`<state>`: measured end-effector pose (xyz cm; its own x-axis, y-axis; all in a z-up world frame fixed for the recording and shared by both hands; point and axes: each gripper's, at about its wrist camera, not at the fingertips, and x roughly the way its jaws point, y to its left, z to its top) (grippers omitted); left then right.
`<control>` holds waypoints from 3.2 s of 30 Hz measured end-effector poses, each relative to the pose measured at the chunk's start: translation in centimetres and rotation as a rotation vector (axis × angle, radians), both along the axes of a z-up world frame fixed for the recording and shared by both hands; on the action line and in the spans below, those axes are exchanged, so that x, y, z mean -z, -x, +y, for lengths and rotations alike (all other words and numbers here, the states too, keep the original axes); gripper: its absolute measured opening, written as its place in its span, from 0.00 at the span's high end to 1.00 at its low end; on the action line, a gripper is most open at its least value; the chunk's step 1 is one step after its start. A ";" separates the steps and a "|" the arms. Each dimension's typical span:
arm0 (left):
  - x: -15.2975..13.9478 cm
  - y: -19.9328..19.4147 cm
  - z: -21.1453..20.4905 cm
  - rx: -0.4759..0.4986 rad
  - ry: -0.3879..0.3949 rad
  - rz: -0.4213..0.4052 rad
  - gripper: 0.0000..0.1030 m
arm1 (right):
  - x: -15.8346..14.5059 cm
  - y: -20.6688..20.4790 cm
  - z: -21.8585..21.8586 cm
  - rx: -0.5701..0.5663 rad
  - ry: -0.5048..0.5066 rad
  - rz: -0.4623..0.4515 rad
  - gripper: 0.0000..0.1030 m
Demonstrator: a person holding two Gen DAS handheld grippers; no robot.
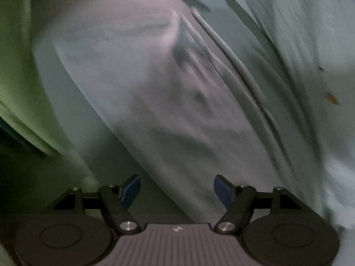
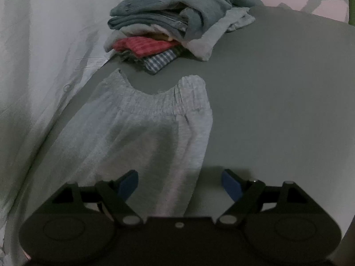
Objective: Fold clothes
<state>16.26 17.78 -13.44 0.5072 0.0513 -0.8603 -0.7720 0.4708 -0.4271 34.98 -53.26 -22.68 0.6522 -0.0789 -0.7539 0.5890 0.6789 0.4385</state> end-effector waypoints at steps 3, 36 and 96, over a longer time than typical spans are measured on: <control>-0.5 0.6 3.3 -0.048 -0.039 -0.007 0.28 | -0.1 -0.3 -0.2 0.041 -0.023 0.002 0.19; 1.5 -3.4 11.1 -0.063 -0.167 0.272 0.41 | -0.6 -4.6 1.0 0.150 0.078 0.140 0.29; -0.3 -38.0 13.2 0.107 -0.473 0.071 0.42 | -6.8 -22.2 28.2 -0.682 0.848 0.035 0.33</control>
